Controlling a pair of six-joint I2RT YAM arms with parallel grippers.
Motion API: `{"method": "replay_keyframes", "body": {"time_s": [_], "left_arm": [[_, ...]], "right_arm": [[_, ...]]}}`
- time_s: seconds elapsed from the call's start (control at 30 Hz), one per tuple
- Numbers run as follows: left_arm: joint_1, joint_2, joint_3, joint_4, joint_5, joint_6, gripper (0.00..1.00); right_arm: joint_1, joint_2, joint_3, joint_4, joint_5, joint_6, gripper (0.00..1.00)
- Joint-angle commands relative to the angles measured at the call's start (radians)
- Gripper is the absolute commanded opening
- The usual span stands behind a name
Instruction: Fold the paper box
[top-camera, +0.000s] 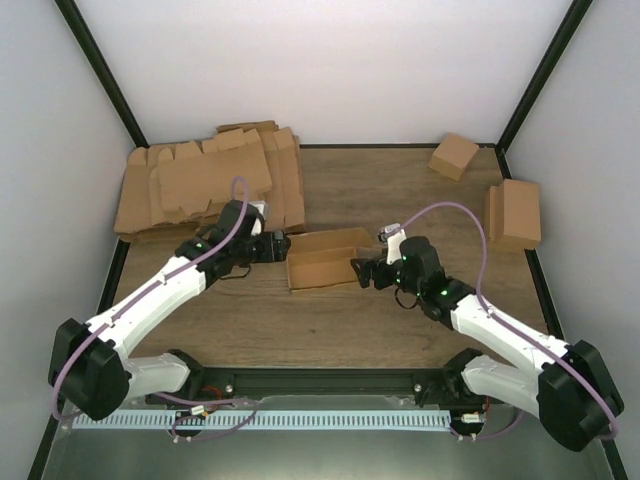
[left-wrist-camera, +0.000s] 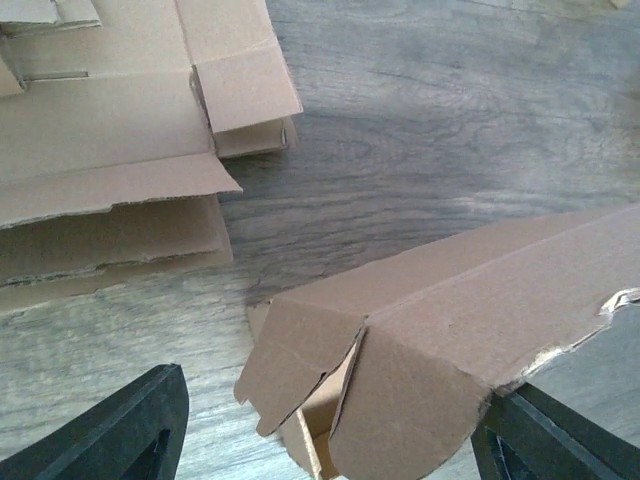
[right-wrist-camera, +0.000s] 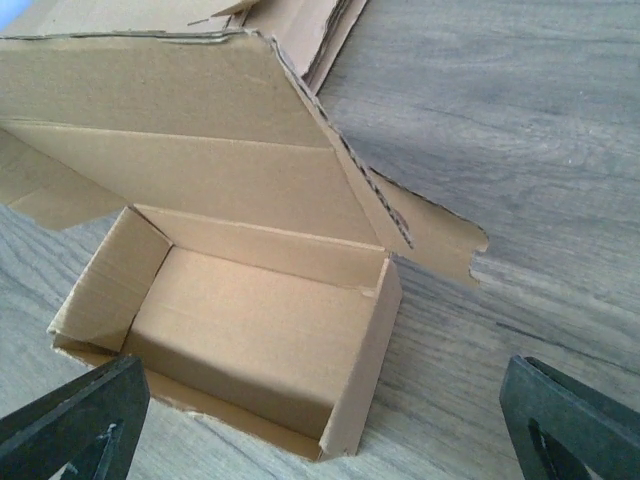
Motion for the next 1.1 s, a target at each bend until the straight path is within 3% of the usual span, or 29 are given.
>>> {"method": "replay_keyframes", "body": {"time_s": [0.0, 0.13, 0.33, 0.5, 0.73, 0.87, 1.07], "left_arm": [[0.050, 0.044, 0.042, 0.034, 0.089, 0.008, 0.78], [0.076, 0.078, 0.051, 0.054, 0.124, 0.015, 0.78], [0.095, 0.115, 0.074, 0.069, 0.148, 0.024, 0.78], [0.104, 0.117, 0.079, 0.070, 0.140, 0.037, 0.78], [0.107, 0.138, 0.080, 0.065, 0.152, 0.050, 0.77], [0.108, 0.150, 0.072, 0.069, 0.172, 0.044, 0.77], [0.109, 0.162, 0.063, 0.092, 0.225, 0.023, 0.68]], "right_arm": [[-0.006, 0.031, 0.019, 0.107, 0.038, 0.037, 1.00], [-0.026, 0.065, 0.029, 0.102, 0.099, 0.091, 0.99], [-0.109, 0.106, 0.036, 0.136, -0.036, 0.090, 0.91], [-0.117, 0.152, 0.077, 0.149, -0.052, 0.026, 0.92], [-0.201, 0.291, 0.194, 0.121, -0.210, 0.002, 0.91], [-0.203, 0.337, 0.244, 0.108, -0.243, -0.023, 0.80], [-0.203, 0.390, 0.299, 0.046, -0.329, -0.044, 0.59]]}}
